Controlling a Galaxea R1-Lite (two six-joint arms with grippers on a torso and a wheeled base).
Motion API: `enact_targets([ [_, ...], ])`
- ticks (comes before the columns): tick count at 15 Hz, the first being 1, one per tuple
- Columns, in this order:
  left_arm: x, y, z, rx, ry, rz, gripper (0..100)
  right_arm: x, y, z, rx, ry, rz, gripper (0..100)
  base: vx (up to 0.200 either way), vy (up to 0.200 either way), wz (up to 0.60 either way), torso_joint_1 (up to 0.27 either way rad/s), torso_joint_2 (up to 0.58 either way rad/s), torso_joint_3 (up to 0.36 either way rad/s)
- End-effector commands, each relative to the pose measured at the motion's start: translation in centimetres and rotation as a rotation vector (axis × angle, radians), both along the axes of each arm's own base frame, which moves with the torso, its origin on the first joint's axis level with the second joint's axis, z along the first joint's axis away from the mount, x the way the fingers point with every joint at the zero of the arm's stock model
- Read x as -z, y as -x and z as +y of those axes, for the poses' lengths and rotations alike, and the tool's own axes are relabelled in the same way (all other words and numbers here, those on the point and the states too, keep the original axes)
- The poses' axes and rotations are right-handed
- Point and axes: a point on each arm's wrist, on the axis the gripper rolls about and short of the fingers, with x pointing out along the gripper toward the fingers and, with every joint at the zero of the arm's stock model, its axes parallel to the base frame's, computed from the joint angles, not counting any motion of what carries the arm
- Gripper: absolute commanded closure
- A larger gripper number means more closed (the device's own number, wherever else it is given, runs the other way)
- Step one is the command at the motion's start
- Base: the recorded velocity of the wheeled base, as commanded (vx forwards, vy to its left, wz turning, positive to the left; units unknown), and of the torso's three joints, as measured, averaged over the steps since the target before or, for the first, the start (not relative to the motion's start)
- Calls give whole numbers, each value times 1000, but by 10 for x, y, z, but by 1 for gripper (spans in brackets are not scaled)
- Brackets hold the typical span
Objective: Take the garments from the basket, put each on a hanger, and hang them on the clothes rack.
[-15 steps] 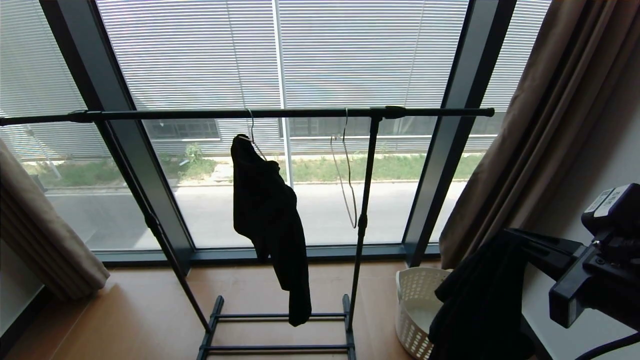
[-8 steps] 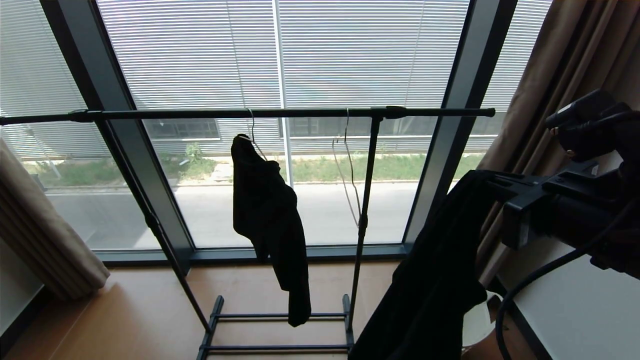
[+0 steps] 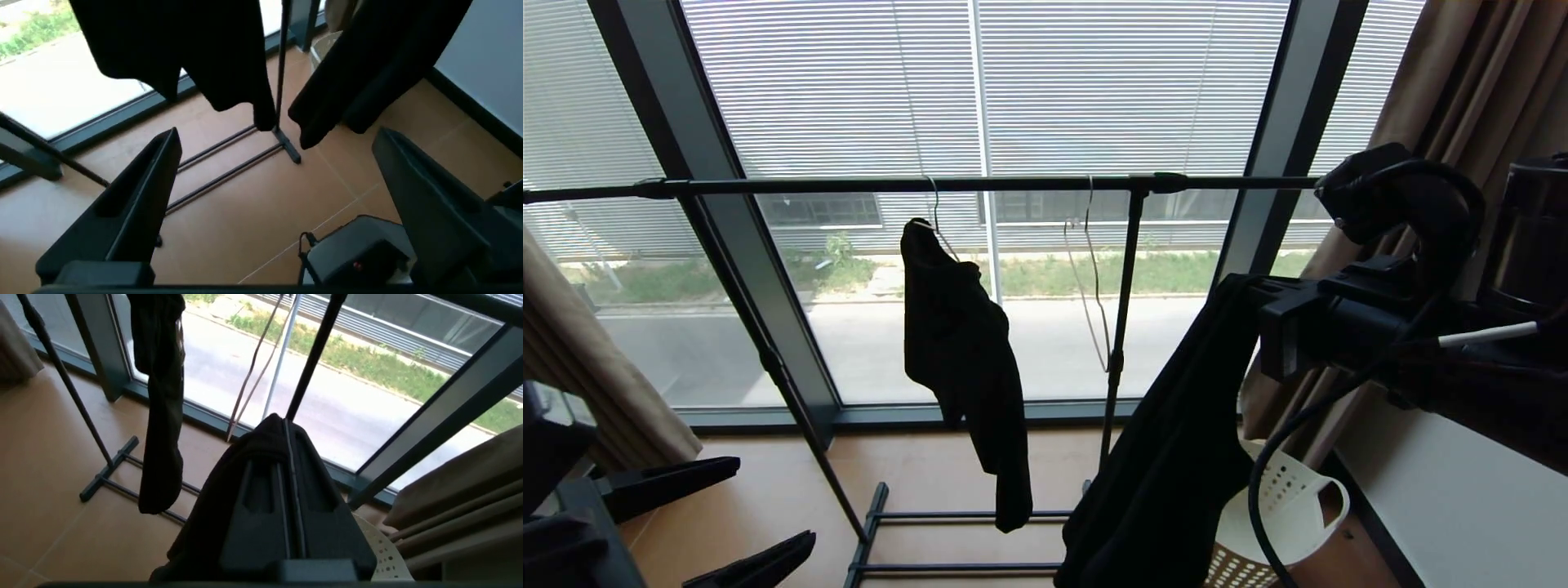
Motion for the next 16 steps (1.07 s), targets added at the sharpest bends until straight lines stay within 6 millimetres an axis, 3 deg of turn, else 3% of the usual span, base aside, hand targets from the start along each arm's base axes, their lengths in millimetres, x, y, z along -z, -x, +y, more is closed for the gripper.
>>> enact_targets([
  [1, 17, -67, -75, 107, -16, 108, 0, 5, -7, 5, 15, 16, 15, 100, 0, 0, 0, 0, 0, 0],
  [2, 30, -85, -95, 132, -19, 104, 0, 5, -7, 5, 17, 15, 13, 100, 0, 0, 0, 0, 0, 0],
  [3, 32, -89, -101, 140, -15, 96, 0, 5, -7, 5, 17, 15, 13, 100, 0, 0, 0, 0, 0, 0],
  [5, 41, -114, -140, 162, -1, 45, 0, 5, -6, 5, 17, 14, 12, 100, 0, 0, 0, 0, 0, 0],
  [6, 43, -119, -151, 169, 4, 30, 0, 5, -6, 5, 17, 16, 15, 100, 0, 0, 0, 0, 0, 0],
  [7, 41, -127, -176, 191, 33, 8, 0, 5, -6, 7, 12, 16, 15, 100, 0, 0, 0, 0, 0, 0],
  [8, 40, -129, -184, 196, 54, 12, 0, 6, -6, 7, 10, 17, 16, 100, 0, 0, 0, 0, 0, 0],
  [10, 31, -138, -222, 195, 200, 58, 0, 9, -7, 9, 8, 24, 25, 100, 0, 0, 0, 0, 0, 0],
  [12, 30, -136, -240, 186, 236, 68, 0, 12, -10, 12, 7, 30, 34, 100, 0, 0, 0, 0, 0, 0],
  [16, 33, -125, -240, 193, 222, 80, 0, 10, -5, 28, -10, -33, 48, 100, 0, 0, 0, 0, 0, 0],
])
